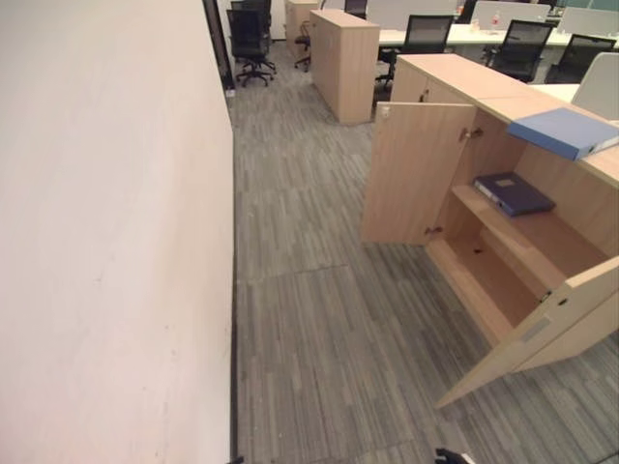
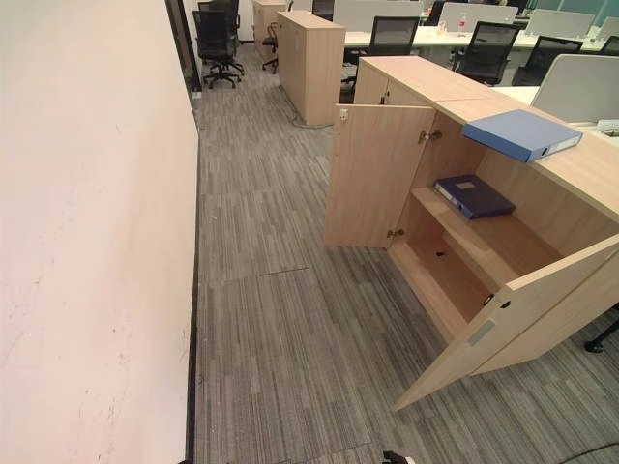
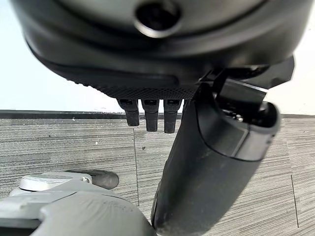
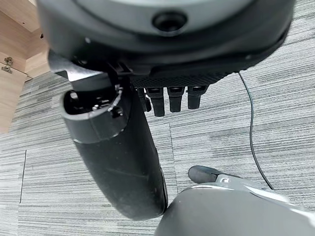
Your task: Put the empty folder in the office cabinet
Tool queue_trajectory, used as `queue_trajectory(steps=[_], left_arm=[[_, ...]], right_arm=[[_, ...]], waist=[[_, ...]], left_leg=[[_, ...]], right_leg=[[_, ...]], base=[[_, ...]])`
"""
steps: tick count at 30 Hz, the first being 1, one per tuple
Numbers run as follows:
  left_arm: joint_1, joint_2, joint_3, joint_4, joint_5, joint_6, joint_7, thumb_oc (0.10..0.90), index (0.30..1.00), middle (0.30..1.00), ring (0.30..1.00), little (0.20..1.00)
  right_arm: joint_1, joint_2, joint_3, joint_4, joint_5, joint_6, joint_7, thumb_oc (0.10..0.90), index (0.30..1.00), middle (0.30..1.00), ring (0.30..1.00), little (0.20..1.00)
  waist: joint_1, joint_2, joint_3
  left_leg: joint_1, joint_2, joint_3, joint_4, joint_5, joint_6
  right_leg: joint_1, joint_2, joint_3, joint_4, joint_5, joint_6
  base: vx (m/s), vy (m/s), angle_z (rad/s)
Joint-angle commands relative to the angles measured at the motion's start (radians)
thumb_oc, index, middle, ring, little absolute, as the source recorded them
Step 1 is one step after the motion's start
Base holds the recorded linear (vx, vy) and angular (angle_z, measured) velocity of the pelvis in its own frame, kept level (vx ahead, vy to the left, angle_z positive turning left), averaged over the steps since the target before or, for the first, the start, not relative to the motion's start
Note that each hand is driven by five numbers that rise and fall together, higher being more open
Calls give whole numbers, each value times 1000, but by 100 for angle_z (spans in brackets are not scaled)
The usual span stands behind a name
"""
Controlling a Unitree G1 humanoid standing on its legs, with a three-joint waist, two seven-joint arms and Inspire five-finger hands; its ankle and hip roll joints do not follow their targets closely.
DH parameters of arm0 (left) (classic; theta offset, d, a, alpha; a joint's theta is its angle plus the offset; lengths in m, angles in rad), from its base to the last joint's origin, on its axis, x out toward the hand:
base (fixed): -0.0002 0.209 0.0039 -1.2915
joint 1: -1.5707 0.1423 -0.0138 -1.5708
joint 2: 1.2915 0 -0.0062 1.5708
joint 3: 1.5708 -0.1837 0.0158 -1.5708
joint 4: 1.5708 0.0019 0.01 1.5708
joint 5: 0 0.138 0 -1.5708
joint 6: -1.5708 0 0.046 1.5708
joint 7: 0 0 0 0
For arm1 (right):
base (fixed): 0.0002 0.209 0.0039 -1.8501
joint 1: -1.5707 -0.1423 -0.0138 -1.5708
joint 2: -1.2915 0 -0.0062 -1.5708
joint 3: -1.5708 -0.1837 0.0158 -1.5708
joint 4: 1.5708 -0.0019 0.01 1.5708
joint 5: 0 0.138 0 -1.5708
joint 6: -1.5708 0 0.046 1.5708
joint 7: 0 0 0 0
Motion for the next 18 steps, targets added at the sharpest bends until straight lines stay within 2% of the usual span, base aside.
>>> queue_trajectory(steps=[1, 18], left_arm=[[-37, -59, -10, 45, -6, -16, -19, 800, 900, 900, 900, 900], [-11, -50, -65, -28, -20, -6, -75, 800, 900, 900, 900, 900]], right_arm=[[-32, 4, 52, 17, -17, -6, 11, 800, 900, 900, 900, 900], [-43, 6, 21, 64, 95, 11, 96, 800, 900, 900, 900, 900]], waist=[[-15, -15, -28], [-14, -12, -28]], left_leg=[[-16, -24, 17, -9, -27, -12], [-15, -22, 22, -9, -27, -11]], right_leg=[[27, -28, -20, 0, -28, 59], [24, -27, -19, 0, -26, 59]], base=[[1, 8, -3], [0, 0, 0]])
